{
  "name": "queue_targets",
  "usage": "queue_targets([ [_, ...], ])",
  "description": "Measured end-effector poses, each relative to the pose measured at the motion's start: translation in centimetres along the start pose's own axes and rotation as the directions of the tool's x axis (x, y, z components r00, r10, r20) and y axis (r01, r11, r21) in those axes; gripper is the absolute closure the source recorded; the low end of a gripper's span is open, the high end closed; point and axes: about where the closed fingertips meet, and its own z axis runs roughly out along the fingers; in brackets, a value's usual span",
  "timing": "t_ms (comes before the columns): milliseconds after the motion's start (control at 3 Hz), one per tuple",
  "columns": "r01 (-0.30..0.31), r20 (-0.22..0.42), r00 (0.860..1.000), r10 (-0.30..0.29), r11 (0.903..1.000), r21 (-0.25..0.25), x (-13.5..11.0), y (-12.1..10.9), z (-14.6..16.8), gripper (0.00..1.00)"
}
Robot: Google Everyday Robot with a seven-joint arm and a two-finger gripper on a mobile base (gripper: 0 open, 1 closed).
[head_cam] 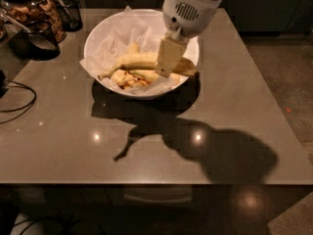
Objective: Pick banana from white bowl
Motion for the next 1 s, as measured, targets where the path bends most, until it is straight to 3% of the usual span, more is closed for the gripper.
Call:
queue_targets([
  [667, -0.144, -0.012, 0.99, 0.143, 0.9895, -0.015, 3.0, 6.4, -1.6, 1.0],
  [1000, -0.19, -0.001, 0.982, 0.19, 0.9816, 0.012, 3.8, 7.8, -2.1, 1.0],
])
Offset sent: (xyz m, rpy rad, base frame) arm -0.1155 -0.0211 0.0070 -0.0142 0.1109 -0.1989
